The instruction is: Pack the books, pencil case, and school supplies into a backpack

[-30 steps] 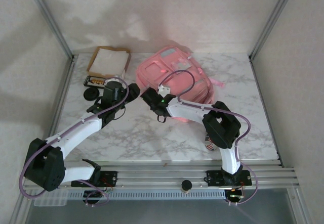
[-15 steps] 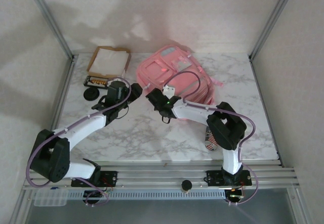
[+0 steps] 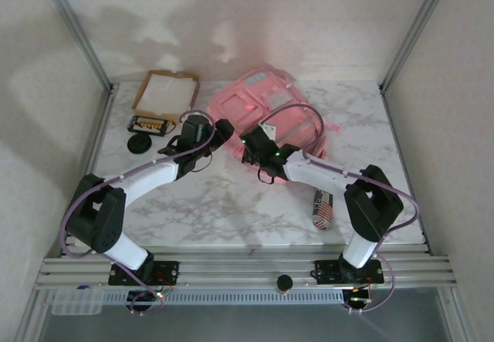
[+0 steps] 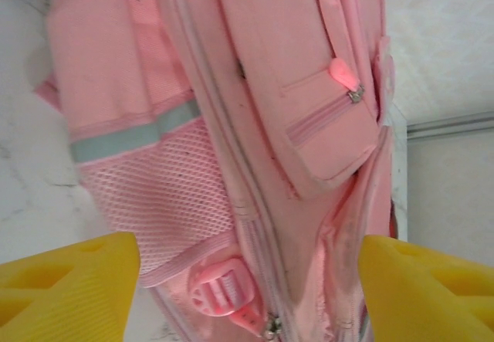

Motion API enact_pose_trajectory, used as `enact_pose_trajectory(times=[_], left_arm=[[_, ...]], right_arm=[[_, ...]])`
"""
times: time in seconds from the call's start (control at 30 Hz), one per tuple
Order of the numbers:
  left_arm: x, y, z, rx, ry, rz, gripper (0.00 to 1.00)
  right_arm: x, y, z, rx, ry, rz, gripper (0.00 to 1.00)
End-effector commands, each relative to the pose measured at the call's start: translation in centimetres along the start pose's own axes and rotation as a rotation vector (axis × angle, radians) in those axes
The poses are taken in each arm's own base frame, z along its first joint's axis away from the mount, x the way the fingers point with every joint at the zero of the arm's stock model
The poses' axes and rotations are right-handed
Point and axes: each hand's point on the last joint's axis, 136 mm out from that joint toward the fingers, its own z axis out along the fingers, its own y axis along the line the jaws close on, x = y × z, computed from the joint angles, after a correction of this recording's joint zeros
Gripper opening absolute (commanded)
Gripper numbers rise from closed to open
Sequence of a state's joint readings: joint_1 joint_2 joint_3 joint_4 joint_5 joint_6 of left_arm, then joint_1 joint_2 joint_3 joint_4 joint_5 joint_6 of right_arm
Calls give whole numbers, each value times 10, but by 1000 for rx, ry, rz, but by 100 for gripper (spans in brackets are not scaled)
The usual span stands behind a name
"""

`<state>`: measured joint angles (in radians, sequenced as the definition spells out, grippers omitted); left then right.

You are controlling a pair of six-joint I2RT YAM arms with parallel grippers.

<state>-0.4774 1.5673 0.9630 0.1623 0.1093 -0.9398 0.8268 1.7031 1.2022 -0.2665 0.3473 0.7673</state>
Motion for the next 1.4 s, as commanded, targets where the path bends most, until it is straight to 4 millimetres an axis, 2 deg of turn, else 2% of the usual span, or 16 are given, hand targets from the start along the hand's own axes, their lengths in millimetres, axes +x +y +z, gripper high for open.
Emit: enact_pose_trajectory(times=[0.0,0.1,0.2,0.3,0.4,0.57,0.67,0.73,0.87,1.07,1.13,1.23,1.37], left_arm=[[-1,-15,10,32,-8,-47,73],[5,-14,22,18,18,-60,72],[3,-7,26,-8,4,-66,70],[1,-2,26,-20,-12,-59,69],[-2,5,25,-42,-19,-50,69],[-3,14,22,-66,-30,-30,70],[-3,21,22,-84,-28,-21,70],[-3,24,22,-85,-30,-26,70],[-3,26,23,-86,-30,-23,70],[-1,31,24,-96,-25,-24,70],[-1,29,24,-89,-25,-32,70],[-1,27,24,-77,-20,-37,70],[1,26,24,-77,-16,-37,70]], right_arm=[[3,-1,-8,-31,36,-25,0],[6,-3,-10,-32,54,-35,0],[15,-4,-6,-6,85,-26,2],[27,4,-7,26,74,-31,18],[34,4,5,67,70,-7,31],[30,-3,28,174,26,34,39],[18,0,35,166,-25,52,41],[12,-9,43,207,-33,77,43],[-2,-17,44,253,-87,82,46],[-21,-17,42,250,-166,109,41],[-23,-24,47,245,-179,146,35],[-29,-23,52,185,-208,152,28],[-32,-30,61,185,-207,156,25]])
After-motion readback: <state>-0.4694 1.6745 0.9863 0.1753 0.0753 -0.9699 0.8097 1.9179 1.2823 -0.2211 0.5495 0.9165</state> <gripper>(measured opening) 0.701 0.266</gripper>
